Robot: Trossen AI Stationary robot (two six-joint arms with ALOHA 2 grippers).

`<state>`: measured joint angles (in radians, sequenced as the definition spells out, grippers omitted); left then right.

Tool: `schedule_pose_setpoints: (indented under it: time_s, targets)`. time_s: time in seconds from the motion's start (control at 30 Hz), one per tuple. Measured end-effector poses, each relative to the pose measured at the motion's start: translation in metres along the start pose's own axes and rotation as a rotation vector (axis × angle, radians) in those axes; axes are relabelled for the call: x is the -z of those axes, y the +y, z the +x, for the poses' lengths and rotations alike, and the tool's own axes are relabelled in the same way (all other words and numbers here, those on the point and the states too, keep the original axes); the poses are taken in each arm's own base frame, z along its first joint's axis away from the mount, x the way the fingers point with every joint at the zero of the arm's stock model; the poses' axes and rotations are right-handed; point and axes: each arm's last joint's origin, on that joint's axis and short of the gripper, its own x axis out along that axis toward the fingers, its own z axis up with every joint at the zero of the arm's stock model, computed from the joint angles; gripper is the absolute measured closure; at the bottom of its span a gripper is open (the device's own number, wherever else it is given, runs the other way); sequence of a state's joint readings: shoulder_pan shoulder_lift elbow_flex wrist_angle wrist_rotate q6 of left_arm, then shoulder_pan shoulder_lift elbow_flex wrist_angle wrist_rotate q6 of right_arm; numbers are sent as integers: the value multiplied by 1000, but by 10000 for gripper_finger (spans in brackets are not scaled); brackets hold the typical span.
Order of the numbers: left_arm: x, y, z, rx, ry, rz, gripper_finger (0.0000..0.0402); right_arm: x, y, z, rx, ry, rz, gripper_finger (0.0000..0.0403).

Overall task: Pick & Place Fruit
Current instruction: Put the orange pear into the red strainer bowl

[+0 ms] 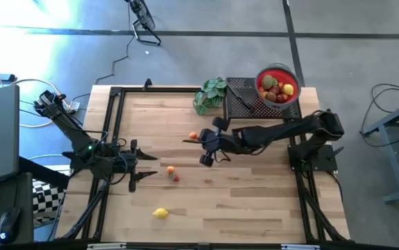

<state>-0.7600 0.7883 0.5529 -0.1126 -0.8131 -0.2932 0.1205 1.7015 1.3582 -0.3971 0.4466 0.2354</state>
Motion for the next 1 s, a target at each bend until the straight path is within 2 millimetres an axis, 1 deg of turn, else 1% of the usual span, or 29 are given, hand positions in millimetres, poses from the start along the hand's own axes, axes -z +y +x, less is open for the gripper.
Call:
schedule_pose_setpoints:
  time_s: [0.2, 0.3, 0.53, 0.7, 0.83, 1.0]
  targets:
    - [0, 0, 0, 1, 0, -1, 179, -5, -21, -30, 95, 8, 39, 399]
    - [0, 0, 0, 0, 0, 0, 179, -8, -33, -43, 150, 2, 66, 399]
    - [0, 0, 0, 1, 1, 0, 179, -6, -66, -68, 313, 36, 118, 399]
    - [0, 0, 0, 0, 1, 1, 179, -1, -97, -78, 465, 87, 176, 399]
    - [0, 0, 0, 0, 1, 1, 179, 7, -121, -76, 584, 179, 200, 399]
    - [0, 0, 0, 0, 1, 1, 179, 17, -153, -75, 684, 296, 243, 399]
